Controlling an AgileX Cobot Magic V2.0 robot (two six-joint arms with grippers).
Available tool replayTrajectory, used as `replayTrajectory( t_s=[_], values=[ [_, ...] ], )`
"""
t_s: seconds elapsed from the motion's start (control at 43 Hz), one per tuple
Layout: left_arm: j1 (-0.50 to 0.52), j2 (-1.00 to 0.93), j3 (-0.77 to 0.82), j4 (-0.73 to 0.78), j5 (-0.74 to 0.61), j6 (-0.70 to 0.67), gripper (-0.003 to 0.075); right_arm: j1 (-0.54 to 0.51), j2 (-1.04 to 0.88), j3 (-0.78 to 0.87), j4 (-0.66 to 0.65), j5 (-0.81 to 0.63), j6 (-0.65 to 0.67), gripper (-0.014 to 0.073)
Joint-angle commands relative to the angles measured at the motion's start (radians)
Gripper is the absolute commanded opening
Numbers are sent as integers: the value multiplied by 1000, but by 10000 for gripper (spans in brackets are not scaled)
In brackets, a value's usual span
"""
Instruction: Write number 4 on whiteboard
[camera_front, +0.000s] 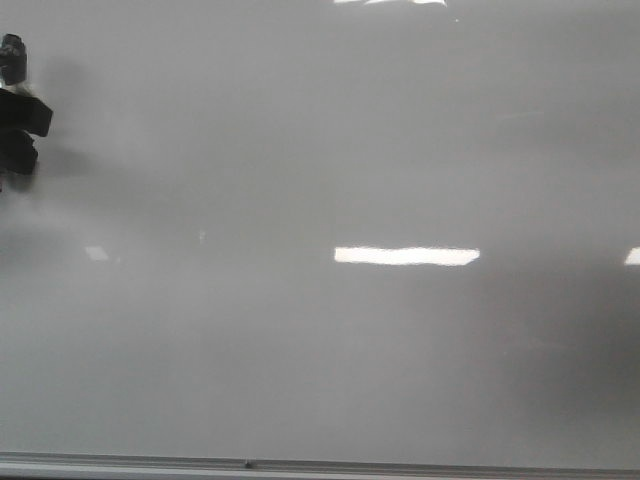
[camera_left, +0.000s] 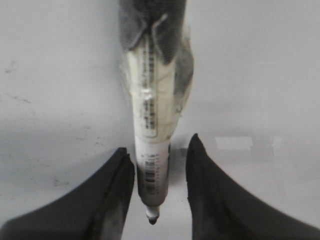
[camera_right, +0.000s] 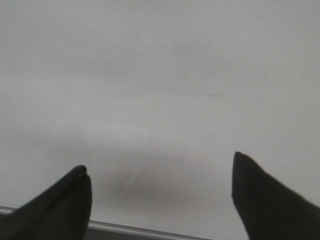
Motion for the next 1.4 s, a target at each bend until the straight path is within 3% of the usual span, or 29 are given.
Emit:
replayTrajectory(
  t_s=[0.0,0.186,0.442,0.675,0.931,1.024,1.187,1.373],
  values=[
    [-7,-29,-31,-8,-72,-1,150,-1,-3,-33,0,-56,-10,595],
    [-7,-33,-31,4,-48,-1,59,-1,-3,-33,0,-56,-10,595],
    [-7,-88,-32,19,118,-1,42,-1,-3,-33,3,-42,-10,595],
    [-7,-203,-102,20,460,7,42,-1,-3,-70,32,100,-10,595],
    [-27,-271,-282,-5,891,167,42,0,-3,-139,123,237,-93,589],
    [-69,-271,-347,-33,993,265,42,0,-3,-159,207,272,-188,589],
    [-186,-267,-394,-112,1006,452,42,0,-3,-186,362,321,-371,589],
    [-400,-228,-409,-114,1017,506,42,19,14,-206,489,393,-523,589]
  ],
)
